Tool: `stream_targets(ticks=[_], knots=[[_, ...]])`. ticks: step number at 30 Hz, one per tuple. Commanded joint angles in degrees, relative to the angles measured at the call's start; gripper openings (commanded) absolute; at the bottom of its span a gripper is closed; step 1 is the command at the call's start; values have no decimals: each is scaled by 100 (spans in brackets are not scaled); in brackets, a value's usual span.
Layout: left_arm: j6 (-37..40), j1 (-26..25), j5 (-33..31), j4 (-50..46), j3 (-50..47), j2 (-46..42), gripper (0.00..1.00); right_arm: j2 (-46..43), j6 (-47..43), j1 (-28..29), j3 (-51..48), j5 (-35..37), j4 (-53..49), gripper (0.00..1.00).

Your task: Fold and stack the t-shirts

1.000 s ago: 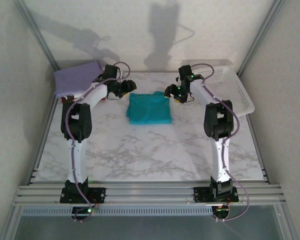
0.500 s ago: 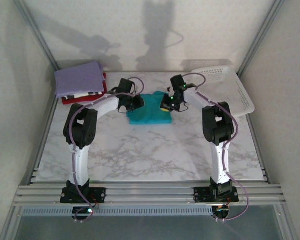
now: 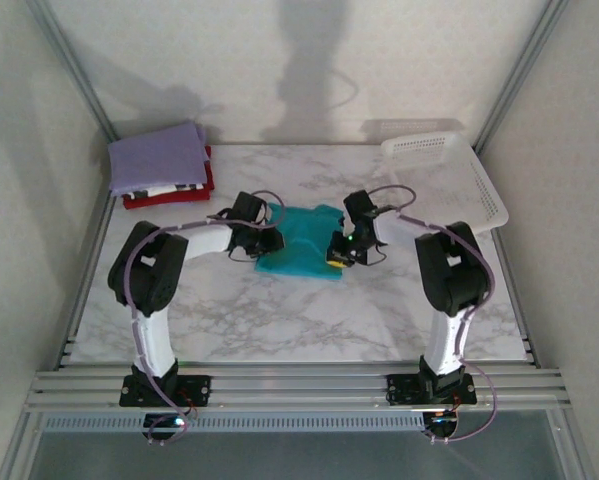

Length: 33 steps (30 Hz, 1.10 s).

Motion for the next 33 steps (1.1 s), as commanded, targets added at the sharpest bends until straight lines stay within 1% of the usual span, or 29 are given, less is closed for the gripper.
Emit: stream_targets(ticks=[1,2,3,6,9,12,15,16,21,25,29,33], knots=[[-128,-139,-257,-193,-388,-890,34,-708,104,135,-372,275,-293,23],[-102,-139,-373,-314,-443,-1170,41,-896,136,140,-418,298,-353,25],[-10,-133,-574,-545,-432,-1406,45,-1068,156,133,-433,343,-409,27],[364,-43,-1199,-1372,-240,-1732,49,-1303,167,134,-349,374,-555,29],[663,133,-1387,-1664,-289,-1693,50,-1252,158,133,-263,302,-575,29],[861,255,-1130,-1435,-410,-1545,51,-1143,158,134,-242,313,-573,29],[926,265,-769,-1258,-289,-1314,52,-1101,158,133,-259,319,-566,29],[923,257,-742,-1256,-227,-1237,53,-1096,151,133,-259,318,-574,29],[876,212,-1028,-1291,-187,-1024,55,-1052,145,133,-276,324,-575,28],[800,162,-970,-1132,-376,-922,55,-1032,175,141,-336,314,-542,28],[706,48,-880,-986,-455,-904,52,-1016,186,137,-394,313,-499,27],[620,-88,-853,-914,-440,-831,45,-973,175,135,-390,293,-477,26]])
